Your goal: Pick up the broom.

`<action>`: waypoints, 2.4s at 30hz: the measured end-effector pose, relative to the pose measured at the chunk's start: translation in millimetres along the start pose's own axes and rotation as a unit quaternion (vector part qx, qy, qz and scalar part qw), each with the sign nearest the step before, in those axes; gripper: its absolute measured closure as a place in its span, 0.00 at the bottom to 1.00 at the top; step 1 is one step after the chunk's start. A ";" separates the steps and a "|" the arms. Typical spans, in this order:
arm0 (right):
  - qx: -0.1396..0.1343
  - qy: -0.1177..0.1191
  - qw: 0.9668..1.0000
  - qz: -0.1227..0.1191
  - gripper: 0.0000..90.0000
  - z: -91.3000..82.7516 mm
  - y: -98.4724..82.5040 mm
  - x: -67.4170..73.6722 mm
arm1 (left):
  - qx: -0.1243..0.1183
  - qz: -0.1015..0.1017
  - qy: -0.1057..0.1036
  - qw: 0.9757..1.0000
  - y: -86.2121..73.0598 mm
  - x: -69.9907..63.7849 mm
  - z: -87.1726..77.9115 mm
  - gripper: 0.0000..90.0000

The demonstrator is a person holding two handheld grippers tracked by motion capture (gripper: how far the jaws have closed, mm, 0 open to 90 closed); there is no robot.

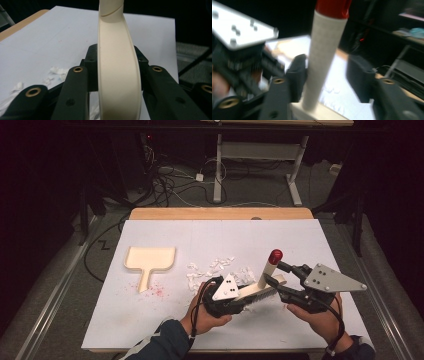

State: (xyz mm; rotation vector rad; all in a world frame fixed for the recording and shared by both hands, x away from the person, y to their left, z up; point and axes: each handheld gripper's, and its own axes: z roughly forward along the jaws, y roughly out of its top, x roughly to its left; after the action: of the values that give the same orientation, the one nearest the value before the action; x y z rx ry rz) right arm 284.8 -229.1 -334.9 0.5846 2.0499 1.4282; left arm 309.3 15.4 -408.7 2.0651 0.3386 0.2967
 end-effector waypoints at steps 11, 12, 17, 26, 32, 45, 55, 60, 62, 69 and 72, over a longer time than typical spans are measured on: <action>0.149 0.175 0.969 -0.093 0.44 28.2 -36.2 1.5 | 0.019 0.063 -0.078 0.995 -3.1 -3.4 -28.0 0.72; 0.155 0.186 0.965 -0.103 0.46 31.5 -38.5 5.0 | 0.020 0.066 -0.081 0.994 -2.9 -4.6 -28.1 0.72; 0.159 0.253 0.950 -0.092 0.67 39.0 -45.7 11.1 | 0.019 0.069 -0.098 0.993 -4.8 -3.8 -28.3 0.68; 0.165 0.233 0.956 -0.066 0.76 39.5 -47.0 7.8 | -0.011 0.049 0.006 0.999 -10.3 10.4 -47.9 0.27; 0.144 0.091 0.985 -0.022 0.76 26.2 -44.4 -20.4 | -0.028 0.033 0.120 0.992 -33.8 25.9 -84.3 0.19; 0.210 -0.159 0.964 0.031 0.76 -8.5 -65.4 -96.5 | 0.061 -0.006 0.242 0.968 -120.1 24.4 -125.9 0.18; 0.307 -0.214 0.926 0.041 0.76 -12.0 -83.2 -116.8 | 0.088 -0.044 0.238 0.966 -146.3 18.4 -132.2 0.17; 0.338 -0.212 0.915 0.059 0.76 -12.3 -93.3 -113.4 | 0.093 -0.043 0.233 0.967 -147.4 20.1 -130.8 0.17; 0.354 -0.207 0.910 0.062 0.76 -2.7 -101.0 -108.6 | 0.093 -0.040 0.231 0.968 -147.3 20.2 -130.4 0.17; 0.354 -0.193 0.914 0.040 0.76 30.7 -93.8 -78.5 | 0.092 -0.036 0.224 0.970 -147.1 19.1 -130.0 0.17; 0.345 -0.180 0.921 0.034 0.76 49.7 -88.5 -64.9 | 0.094 -0.034 0.220 0.970 -147.5 19.9 -128.6 0.17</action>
State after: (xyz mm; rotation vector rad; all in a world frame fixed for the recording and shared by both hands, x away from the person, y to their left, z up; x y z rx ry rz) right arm 363.4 -265.6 -418.4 1.1156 2.1982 0.5225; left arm 266.1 196.2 -473.2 2.1544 0.7284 0.7067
